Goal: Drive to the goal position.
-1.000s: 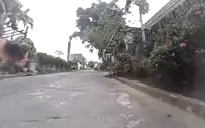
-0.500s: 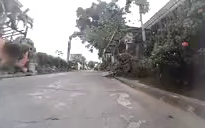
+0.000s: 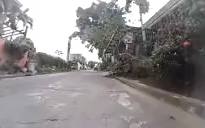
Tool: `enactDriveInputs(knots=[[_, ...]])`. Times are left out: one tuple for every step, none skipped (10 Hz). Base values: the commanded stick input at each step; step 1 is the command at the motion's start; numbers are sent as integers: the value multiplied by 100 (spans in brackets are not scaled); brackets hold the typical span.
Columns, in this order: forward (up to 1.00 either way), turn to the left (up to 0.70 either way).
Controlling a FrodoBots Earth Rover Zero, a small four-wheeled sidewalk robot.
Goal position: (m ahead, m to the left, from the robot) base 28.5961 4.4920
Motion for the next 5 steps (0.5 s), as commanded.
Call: enactDriveInputs(knots=[[11,0],[11,0],[11,0],[11,0],[11,0]])
